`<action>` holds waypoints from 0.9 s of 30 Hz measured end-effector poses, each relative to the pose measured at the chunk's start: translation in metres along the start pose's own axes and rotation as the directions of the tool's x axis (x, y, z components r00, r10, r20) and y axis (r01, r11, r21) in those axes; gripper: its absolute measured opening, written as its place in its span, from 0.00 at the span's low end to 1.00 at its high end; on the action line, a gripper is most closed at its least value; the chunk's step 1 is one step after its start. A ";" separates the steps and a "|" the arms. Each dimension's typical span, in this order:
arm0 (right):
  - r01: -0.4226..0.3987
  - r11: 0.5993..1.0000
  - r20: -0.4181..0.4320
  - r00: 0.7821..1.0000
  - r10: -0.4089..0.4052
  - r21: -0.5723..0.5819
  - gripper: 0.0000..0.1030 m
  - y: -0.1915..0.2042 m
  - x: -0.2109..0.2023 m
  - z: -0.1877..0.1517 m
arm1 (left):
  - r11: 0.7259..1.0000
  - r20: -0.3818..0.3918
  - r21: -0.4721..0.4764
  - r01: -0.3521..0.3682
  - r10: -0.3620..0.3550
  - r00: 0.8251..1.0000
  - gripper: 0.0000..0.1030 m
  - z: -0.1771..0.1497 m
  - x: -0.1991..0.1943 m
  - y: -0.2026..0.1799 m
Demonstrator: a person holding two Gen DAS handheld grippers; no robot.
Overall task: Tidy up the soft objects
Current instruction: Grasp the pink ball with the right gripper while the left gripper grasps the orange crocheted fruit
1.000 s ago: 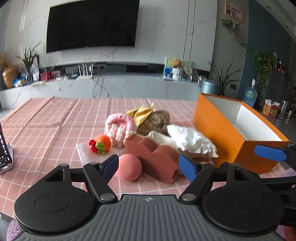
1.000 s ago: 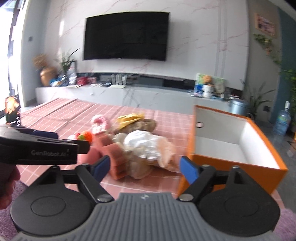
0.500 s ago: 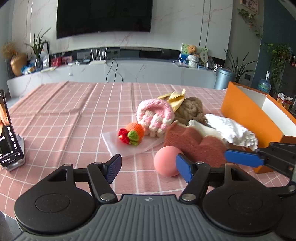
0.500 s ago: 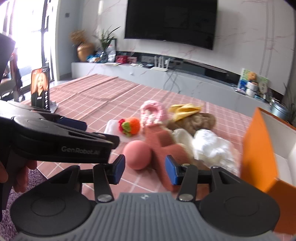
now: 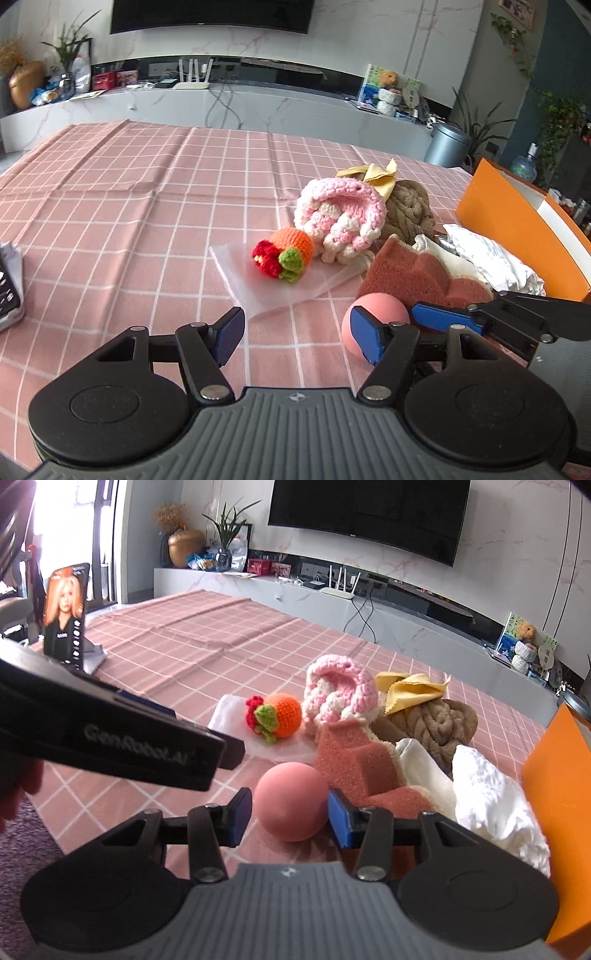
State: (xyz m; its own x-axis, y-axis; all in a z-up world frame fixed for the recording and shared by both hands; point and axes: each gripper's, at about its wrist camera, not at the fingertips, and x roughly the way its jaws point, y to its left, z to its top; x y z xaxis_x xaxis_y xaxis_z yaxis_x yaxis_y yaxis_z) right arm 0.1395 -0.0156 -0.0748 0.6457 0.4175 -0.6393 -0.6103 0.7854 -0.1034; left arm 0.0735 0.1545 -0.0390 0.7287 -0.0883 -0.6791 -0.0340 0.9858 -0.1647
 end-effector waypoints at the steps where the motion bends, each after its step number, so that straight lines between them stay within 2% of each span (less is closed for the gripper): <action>1: 0.004 1.000 -0.003 1.000 -0.004 0.000 0.44 -0.002 0.003 0.001 | 1.000 -0.002 0.007 0.002 -0.002 1.000 0.75 0.002 0.003 0.000; 7: -0.008 1.000 0.013 1.000 0.008 -0.010 0.46 -0.009 0.011 0.005 | 0.999 -0.006 0.042 0.024 -0.024 1.000 0.74 0.017 0.022 0.004; 11: -0.011 0.998 0.030 0.999 0.013 -0.056 0.50 -0.006 0.017 0.008 | 0.995 -0.015 0.095 0.008 -0.006 1.000 0.74 0.030 0.037 0.005; 13: -0.011 0.996 0.054 0.998 0.016 -0.091 0.31 -0.004 0.017 0.011 | 0.994 -0.026 0.113 0.012 -0.009 1.000 0.72 0.034 0.042 0.007; 16: -0.045 0.997 0.057 0.997 0.049 -0.063 0.28 -0.013 0.017 0.022 | 0.991 -0.034 0.131 0.009 -0.004 0.999 0.72 0.038 0.046 0.012; 22: -0.048 0.997 0.111 0.992 0.055 -0.063 0.26 -0.021 0.022 0.040 | 0.989 -0.055 0.148 0.009 -0.001 0.998 0.70 0.047 0.056 0.020; 27: -0.070 0.991 0.052 0.996 0.077 -0.118 0.28 -0.020 0.040 0.040 | 0.984 -0.093 0.169 0.047 -0.031 0.995 0.67 0.053 0.075 0.021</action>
State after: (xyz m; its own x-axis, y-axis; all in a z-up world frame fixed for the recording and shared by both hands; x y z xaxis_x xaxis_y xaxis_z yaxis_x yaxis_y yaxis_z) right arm 0.1955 0.0035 -0.0678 0.6197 0.4997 -0.6053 -0.7041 0.6946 -0.1474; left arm 0.1640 0.1764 -0.0559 0.6627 -0.1318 -0.7372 0.1162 0.9906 -0.0727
